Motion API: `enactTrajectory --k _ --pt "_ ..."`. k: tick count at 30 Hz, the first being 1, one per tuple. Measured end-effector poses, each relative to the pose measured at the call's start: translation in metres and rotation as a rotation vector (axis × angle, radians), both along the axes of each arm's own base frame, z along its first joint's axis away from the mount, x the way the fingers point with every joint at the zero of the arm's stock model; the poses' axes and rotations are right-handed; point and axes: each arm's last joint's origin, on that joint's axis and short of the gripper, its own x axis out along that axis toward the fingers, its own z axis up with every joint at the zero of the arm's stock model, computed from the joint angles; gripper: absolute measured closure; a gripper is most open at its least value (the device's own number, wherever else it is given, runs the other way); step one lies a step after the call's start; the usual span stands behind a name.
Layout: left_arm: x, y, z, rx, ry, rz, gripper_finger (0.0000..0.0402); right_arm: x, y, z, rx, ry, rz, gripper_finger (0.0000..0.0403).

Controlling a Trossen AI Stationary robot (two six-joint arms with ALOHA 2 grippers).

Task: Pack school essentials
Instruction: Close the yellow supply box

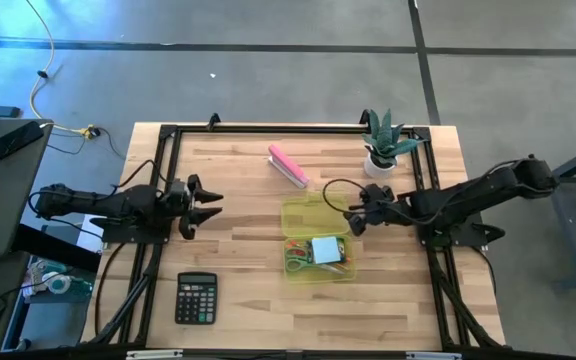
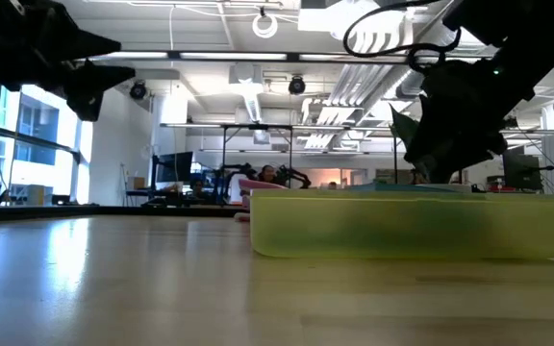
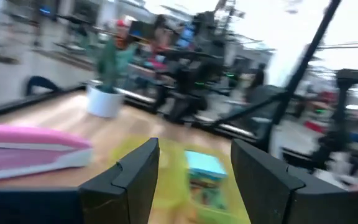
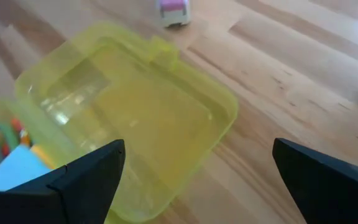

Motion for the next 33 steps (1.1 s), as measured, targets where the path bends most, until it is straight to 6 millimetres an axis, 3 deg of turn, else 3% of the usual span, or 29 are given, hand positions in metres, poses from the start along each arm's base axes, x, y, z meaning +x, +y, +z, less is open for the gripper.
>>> enactTrajectory --k 8,17,27,33 --pt "0.009 -0.001 -0.006 -0.075 0.060 -0.047 0.0213 0.001 -0.025 -0.001 0.102 -0.005 -0.092 0.0004" --pt "0.031 0.000 -0.006 -0.069 0.103 -0.041 0.0213 0.002 -0.040 0.000 0.179 -0.020 -0.063 0.0004" --pt "0.073 -0.009 0.004 -0.043 0.237 -0.093 0.0213 0.004 -0.042 0.001 0.206 -0.045 -0.050 0.0004" --pt "0.100 -0.022 0.000 -0.019 0.335 -0.124 0.0213 0.004 -0.041 0.001 0.228 -0.050 -0.054 0.0004"
